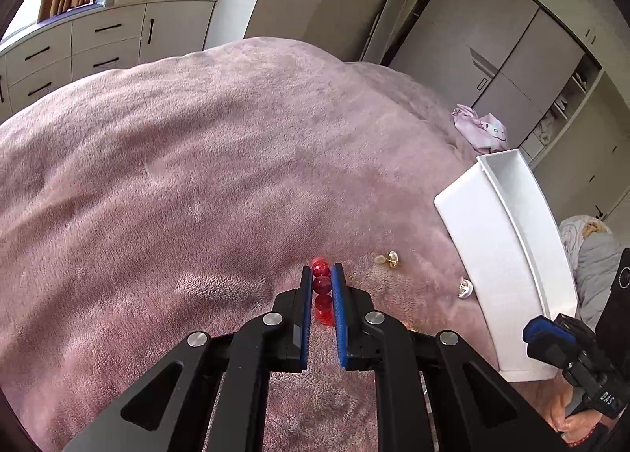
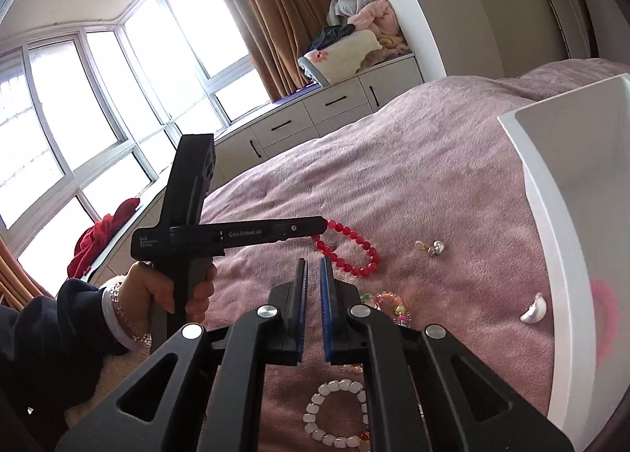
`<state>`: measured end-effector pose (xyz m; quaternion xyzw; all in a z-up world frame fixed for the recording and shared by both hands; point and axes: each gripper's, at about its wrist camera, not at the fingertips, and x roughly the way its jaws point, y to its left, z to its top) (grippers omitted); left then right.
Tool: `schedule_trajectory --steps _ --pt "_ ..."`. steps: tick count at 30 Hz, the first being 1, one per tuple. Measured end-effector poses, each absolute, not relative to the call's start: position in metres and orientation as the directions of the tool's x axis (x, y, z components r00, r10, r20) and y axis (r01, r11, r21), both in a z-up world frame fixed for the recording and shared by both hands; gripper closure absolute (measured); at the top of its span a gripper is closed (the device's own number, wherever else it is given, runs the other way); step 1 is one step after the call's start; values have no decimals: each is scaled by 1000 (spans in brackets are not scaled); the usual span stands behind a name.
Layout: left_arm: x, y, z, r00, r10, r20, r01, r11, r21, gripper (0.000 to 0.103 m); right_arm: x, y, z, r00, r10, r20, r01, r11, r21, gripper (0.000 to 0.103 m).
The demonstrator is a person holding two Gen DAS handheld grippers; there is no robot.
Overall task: Organize jewelry
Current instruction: 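Lift both bracelets and carry them toward the white box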
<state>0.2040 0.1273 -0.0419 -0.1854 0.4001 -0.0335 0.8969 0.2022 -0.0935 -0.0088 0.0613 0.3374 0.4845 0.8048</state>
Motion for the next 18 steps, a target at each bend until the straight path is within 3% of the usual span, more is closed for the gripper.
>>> schedule_trajectory --steps 9,13,14,16,18 --pt "183 129 -26 708 -202 -677 -93 923 -373 88 189 -48 -53 264 663 -700 -780 574 250 93" --pt "179 131 -27 709 -207 -674 -100 917 -387 88 187 -36 -75 236 617 -750 -787 574 225 91" --pt "179 132 -27 708 -208 -675 -99 917 -387 88 184 -36 -77 234 613 -755 -787 575 223 88" --pt "179 132 -27 707 -213 -674 -98 915 -391 88 183 -36 -78 238 610 -756 -785 579 220 64" --pt "180 131 -29 704 -223 -675 -93 912 -399 88 183 -35 -80 236 610 -757 -789 575 218 64"
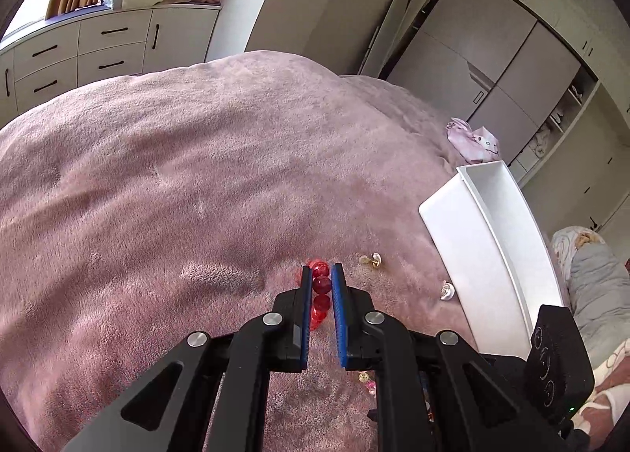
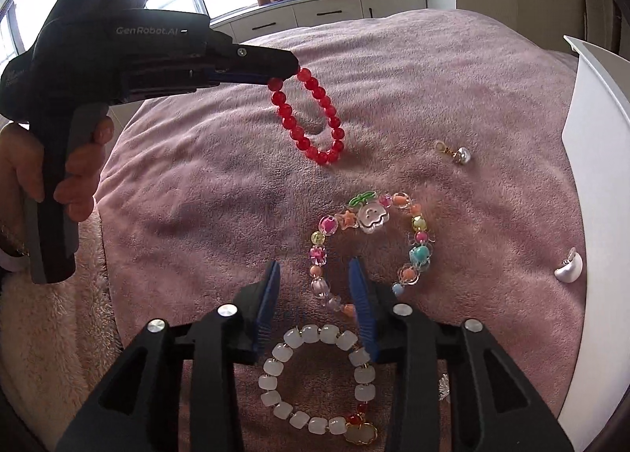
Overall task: Organize jewelry
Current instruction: 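Lift both bracelets and carry them toward the white box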
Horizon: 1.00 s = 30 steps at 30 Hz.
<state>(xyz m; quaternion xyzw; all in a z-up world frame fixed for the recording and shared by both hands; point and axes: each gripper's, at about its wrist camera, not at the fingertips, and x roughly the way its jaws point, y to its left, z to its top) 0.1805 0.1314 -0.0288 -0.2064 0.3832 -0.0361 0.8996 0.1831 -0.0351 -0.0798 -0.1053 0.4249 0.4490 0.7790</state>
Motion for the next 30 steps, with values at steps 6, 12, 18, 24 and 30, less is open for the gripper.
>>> schedule_trajectory --steps 6,12,18,24,30 --pt "184 123 -33 685 -242 -687 -66 919 -389 88 185 -27 -97 179 601 -779 -796 554 245 83" --pt "185 124 -33 689 -240 -684 -65 920 -387 88 184 -34 -88 120 695 -709 -761 523 384 92" --pt "181 126 -25 710 -214 -671 -67 928 -367 88 189 -58 -50 176 796 -580 -729 501 467 92" --pt "179 116 -3 727 -201 -656 -29 946 -323 88 192 -86 -17 244 843 -479 -716 490 498 92" --pt "179 87 33 739 -230 -633 54 957 -285 88 192 -115 27 341 853 -394 -729 505 463 92"
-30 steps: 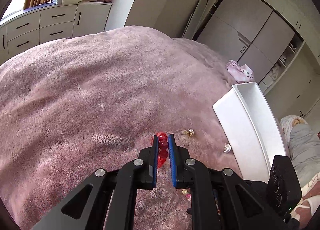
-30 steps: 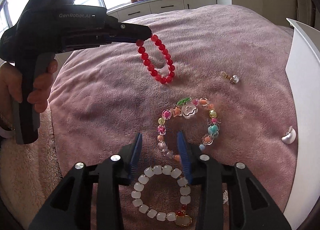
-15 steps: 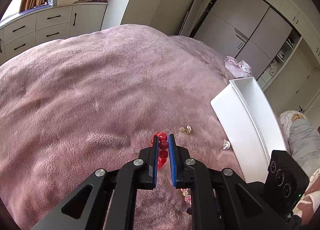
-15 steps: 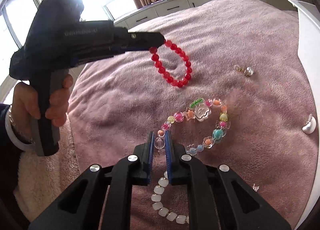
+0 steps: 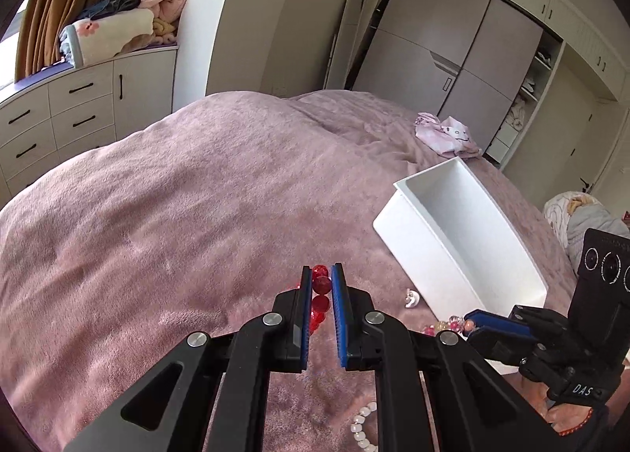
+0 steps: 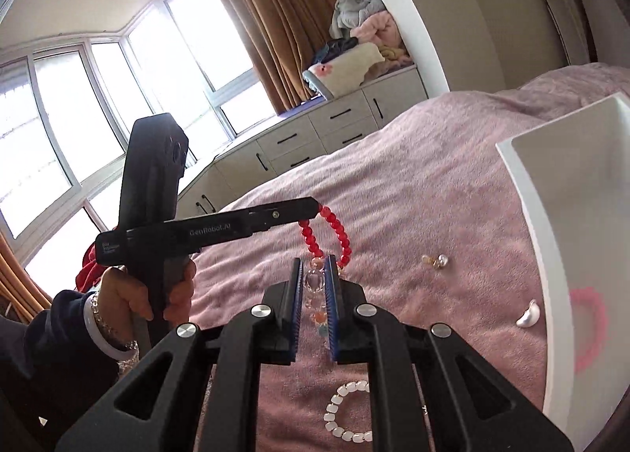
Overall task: Organize jewelry
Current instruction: 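Lift both bracelets and carry them toward the white box, then lower both bracelets into the white box and open both tools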
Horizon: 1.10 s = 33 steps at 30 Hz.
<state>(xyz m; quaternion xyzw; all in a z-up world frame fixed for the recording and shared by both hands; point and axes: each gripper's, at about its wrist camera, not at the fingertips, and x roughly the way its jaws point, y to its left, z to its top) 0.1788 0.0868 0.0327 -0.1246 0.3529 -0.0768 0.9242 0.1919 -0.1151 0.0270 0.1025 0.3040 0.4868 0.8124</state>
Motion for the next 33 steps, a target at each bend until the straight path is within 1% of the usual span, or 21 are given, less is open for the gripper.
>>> schedule_trajectory --steps 4,11,15,19,23,26,33 --pt "187 62 57 740 -255 -622 102 957 -271 88 192 -140 48 403 845 -351 -723 529 445 92" --pt "210 8 91 732 -300 -611 194 952 -236 88 188 -187 80 553 765 -329 -677 643 359 92" --pt "221 -26 108 725 -316 -612 252 949 -191 88 189 -211 93 645 684 -342 -615 730 299 92" --pt "230 -59 119 714 -326 -620 304 941 -146 88 191 -236 97 714 604 -355 -540 797 269 92" --pt "247 -85 122 696 -331 -637 326 936 -129 88 190 -245 99 781 476 -404 -454 877 155 92" --pt "261 -102 117 674 -330 -661 336 934 -123 88 192 -250 94 800 405 -443 -404 909 101 92" --pt "294 -127 87 629 -299 -718 338 936 -93 88 210 -249 71 796 268 -543 -335 942 -26 92"
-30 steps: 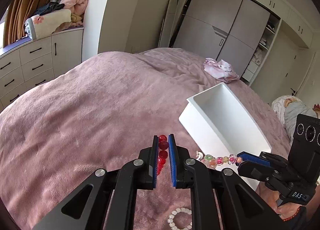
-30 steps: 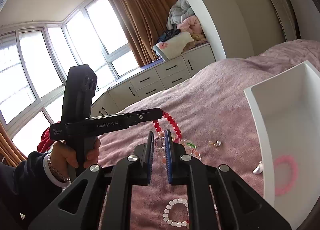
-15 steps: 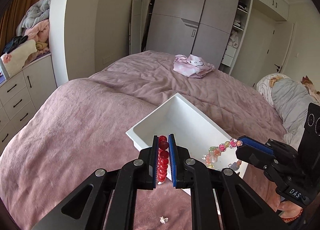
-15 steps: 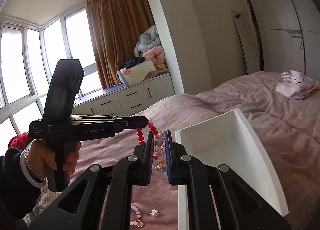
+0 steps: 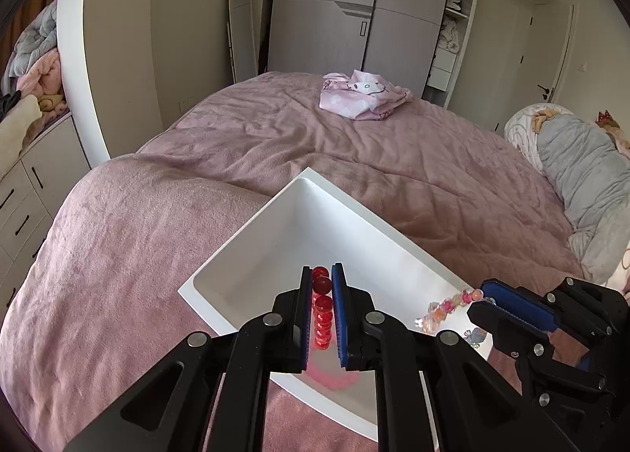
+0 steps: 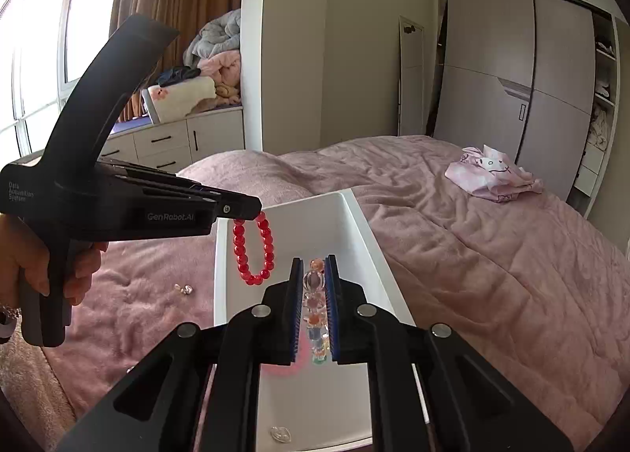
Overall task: Organize jewelry
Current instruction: 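Lower both bracelets into the white box and open both tools, then withdraw both open tools from the box toward the remaining jewelry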
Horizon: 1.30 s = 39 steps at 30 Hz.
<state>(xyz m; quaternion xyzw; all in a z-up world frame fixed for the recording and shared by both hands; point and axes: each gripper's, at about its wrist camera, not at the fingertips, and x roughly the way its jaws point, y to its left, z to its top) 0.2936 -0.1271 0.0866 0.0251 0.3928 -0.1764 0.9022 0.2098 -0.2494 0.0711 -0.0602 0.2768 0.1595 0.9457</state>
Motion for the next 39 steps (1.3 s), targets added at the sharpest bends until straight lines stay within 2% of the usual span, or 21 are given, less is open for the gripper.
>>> schedule_trajectory --steps 11,20,24,26,27,28,30,31,35,37,39 --pt "331 -141 29 580 -196 -791 297 955 -19 88 247 -231 -1 669 107 -736 -328 931 -162 92" --pt "349 -153 -2 542 -170 -823 321 947 16 87 258 -229 -27 620 52 -783 -331 922 -201 91" --pt "349 -151 -2 564 -170 -808 320 947 25 71 259 -230 -28 621 48 -782 -333 920 -208 91" --pt "346 -148 2 576 -173 -799 326 945 30 70 256 -229 -24 631 51 -774 -338 916 -215 91" --pt "345 -146 5 583 -175 -793 329 944 34 68 255 -228 -21 645 40 -763 -329 916 -230 89" --pt "343 -144 8 596 -173 -784 327 944 40 61 252 -228 -18 661 25 -750 -318 915 -250 85" --pt "337 -137 19 633 -170 -755 312 949 48 48 247 -226 -11 697 -3 -717 -294 911 -290 56" --pt "333 -132 26 650 -176 -739 306 951 43 44 245 -226 -7 713 -11 -701 -283 910 -302 52" --pt "319 -112 50 691 -186 -699 285 958 26 37 234 -225 8 774 -30 -632 -237 912 -334 51" --pt "308 -100 62 716 -181 -674 269 963 26 26 227 -223 18 813 -44 -581 -203 913 -353 40" --pt "297 -86 72 737 -172 -653 251 968 28 21 218 -219 28 845 -35 -534 -182 920 -348 36"
